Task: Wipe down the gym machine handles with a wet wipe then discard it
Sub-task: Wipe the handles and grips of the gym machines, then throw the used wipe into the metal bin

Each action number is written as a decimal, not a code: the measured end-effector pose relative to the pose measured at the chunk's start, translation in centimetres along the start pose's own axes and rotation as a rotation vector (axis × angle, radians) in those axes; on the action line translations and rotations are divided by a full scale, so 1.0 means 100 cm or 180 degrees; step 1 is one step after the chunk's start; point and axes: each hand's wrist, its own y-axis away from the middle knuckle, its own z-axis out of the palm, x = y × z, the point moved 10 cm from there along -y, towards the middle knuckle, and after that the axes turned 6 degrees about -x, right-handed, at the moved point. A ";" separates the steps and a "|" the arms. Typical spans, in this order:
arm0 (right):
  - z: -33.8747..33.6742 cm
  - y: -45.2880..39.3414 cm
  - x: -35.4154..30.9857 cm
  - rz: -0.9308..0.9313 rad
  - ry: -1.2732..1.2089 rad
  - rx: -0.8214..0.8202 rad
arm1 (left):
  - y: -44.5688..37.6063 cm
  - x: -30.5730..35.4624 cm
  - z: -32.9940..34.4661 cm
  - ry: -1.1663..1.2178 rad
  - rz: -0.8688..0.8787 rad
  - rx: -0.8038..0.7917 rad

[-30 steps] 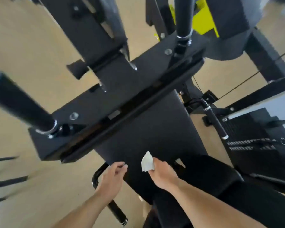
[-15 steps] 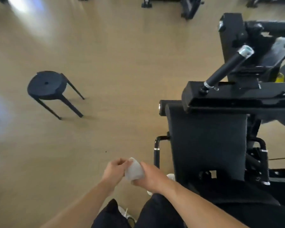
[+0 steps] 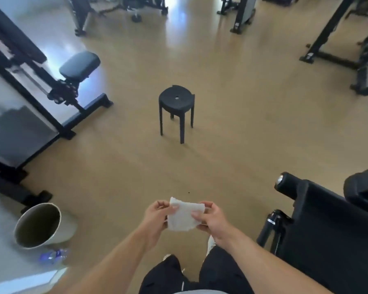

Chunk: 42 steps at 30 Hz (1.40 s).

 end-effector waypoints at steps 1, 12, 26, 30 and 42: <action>0.011 -0.003 -0.003 -0.0022 0.0081 -0.0051 | 0.005 0.000 -0.010 0.0131 0.0024 0.0017; 0.098 -0.051 -0.028 -0.0119 0.0852 0.0067 | 0.021 0.000 -0.113 0.1220 0.0346 0.1112; 0.244 -0.087 -0.063 0.0304 0.1829 -0.1853 | 0.009 0.028 -0.134 0.1884 0.0324 0.0694; 0.278 -0.098 -0.071 0.0223 0.2191 -0.2050 | 0.015 0.038 -0.152 0.1917 0.0396 0.0956; 0.431 -0.089 -0.024 -0.0202 0.4308 -0.3047 | 0.039 0.036 -0.245 0.3183 0.1003 0.0917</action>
